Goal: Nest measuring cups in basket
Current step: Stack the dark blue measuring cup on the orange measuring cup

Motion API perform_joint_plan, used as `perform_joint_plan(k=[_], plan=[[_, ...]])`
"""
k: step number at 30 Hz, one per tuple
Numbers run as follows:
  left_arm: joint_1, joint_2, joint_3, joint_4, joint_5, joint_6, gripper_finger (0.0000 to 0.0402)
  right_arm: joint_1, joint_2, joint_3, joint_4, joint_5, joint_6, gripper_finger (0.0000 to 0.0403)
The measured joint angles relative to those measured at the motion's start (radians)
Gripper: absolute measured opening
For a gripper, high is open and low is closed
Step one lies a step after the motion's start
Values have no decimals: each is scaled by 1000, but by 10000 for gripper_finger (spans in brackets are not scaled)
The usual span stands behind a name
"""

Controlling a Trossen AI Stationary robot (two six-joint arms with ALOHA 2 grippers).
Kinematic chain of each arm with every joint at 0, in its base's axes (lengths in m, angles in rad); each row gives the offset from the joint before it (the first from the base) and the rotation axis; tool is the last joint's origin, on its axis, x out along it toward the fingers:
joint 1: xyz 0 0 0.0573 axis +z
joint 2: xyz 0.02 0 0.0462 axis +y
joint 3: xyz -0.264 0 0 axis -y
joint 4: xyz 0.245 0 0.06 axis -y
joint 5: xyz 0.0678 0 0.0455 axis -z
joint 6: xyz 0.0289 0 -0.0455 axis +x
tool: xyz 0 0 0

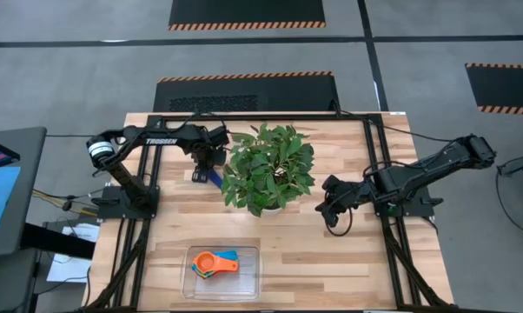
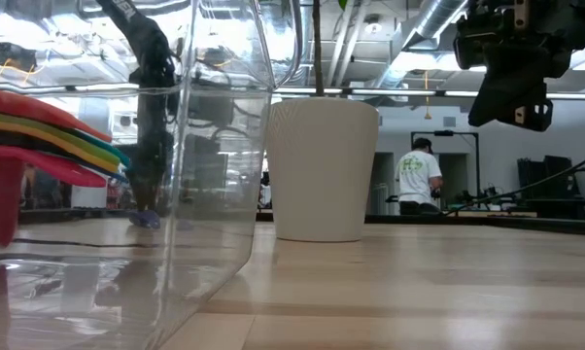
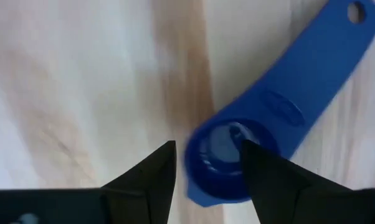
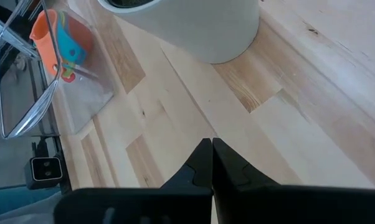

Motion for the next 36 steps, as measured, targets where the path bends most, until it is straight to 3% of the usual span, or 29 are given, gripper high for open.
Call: perform_joint_plan(k=[14,17,21,26,36], plan=[[-3,-4,-82,88,4,-134,143,0,0,0,0,0,15,13],[-8,-3,-83,75,7,-176,112,0,0,0,0,0,15,13],[-21,-3,-83,55,36,-273,24,0,0,0,0,0,15,13],[-48,-7,-84,43,156,-399,4,0,0,0,0,0,15,13],[-133,-161,4,-336,181,-532,1,0,0,0,-1,-2,15,13]])
